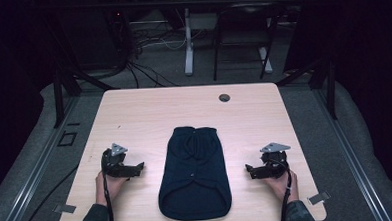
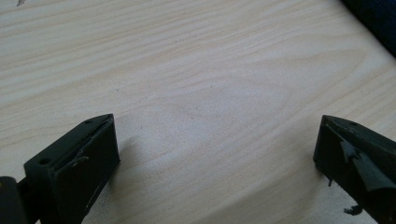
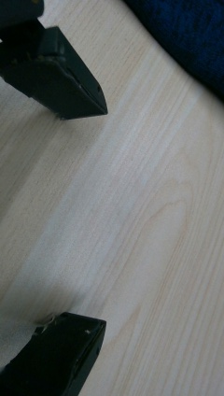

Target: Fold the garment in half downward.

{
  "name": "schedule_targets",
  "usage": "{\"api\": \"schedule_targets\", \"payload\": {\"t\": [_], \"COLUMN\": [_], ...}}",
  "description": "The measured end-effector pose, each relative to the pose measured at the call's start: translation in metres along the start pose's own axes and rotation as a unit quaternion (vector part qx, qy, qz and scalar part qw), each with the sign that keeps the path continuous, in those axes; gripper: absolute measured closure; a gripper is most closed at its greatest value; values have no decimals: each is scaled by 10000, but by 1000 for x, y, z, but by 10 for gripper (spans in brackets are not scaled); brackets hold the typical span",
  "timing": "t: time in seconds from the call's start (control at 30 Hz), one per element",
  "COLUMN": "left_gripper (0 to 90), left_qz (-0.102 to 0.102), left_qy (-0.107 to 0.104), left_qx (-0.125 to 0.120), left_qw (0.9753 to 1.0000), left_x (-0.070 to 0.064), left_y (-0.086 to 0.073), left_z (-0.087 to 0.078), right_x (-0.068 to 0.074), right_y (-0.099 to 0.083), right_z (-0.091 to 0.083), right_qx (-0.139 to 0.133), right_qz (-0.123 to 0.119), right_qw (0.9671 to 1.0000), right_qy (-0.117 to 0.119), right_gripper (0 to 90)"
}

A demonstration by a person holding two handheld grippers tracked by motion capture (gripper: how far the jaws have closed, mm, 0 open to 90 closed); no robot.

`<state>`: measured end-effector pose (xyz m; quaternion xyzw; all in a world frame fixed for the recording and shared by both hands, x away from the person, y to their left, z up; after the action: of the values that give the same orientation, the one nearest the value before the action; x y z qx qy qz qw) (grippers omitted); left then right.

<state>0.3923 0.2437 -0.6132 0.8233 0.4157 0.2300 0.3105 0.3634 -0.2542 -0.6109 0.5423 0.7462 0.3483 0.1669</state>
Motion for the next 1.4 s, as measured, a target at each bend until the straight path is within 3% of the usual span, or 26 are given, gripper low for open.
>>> {"api": "schedule_targets", "payload": {"t": [0.27,0.33,0.4,0.6,0.7,0.87,0.93,1.23,1.4], "left_gripper": [2,2,1,1,1,1,1,14,12], "left_qz": [71,253,270,295,205,317,366,713,736], "left_qy": [-69,11,-152,-271,-490,-634,-673,-679,-753], "left_qx": [86,70,34,-199,-225,-224,-197,-190,-171], "left_qw": [9999,9997,9995,9990,9983,9972,9969,9950,9943], "left_x": [0,-4,-8,-10,-11,-17,-19,-30,-35], "left_y": [3,9,17,39,48,66,75,111,122], "left_z": [1,-1,-2,-2,1,7,10,18,28], "right_x": [1,3,5,12,16,22,25,44,51], "right_y": [4,9,14,26,32,46,52,80,93], "right_z": [0,-2,-5,-7,-6,-2,0,10,17], "right_qx": [197,243,187,195,203,271,295,397,428], "right_qz": [-8,-37,22,13,-65,-30,-36,-179,-175], "right_qw": [9998,9997,9997,9991,9989,9976,9966,9944,9930], "right_qy": [48,91,177,365,422,633,769,965,1084], "right_gripper": [3,7,14,27,30,37,39,78,106]}}
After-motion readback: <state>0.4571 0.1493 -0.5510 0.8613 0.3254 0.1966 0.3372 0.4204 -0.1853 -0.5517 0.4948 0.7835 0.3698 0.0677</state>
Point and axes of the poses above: each handheld gripper's, and its own axes: z roughly forward along the jaws, y roughly out of its top, x roughly to its left, the point moved 3 cm from there along z, roughly forward along the jaws, and after that the axes turned 10 degrees about z, right-handed, at the moved point
